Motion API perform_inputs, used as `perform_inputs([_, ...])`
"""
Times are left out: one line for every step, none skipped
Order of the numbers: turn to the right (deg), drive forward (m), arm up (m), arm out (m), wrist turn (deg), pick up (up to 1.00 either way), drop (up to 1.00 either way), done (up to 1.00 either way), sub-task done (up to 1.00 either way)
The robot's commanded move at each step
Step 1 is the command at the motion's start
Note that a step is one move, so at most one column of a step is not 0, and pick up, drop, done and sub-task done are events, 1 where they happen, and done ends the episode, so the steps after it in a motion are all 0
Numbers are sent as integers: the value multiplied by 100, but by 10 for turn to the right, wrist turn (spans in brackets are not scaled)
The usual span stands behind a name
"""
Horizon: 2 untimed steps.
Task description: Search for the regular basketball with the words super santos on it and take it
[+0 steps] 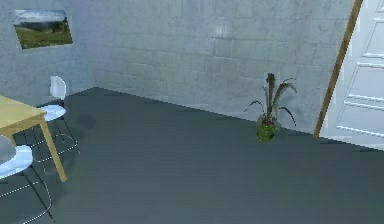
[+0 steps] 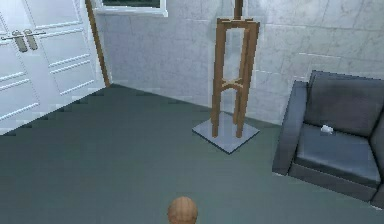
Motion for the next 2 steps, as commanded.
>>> perform_inputs([0, 0, 10, 0, 0, 0, 0, 0, 0])
perform_inputs([0, 0, 0, 0, 0, 0, 0, 100, 0])
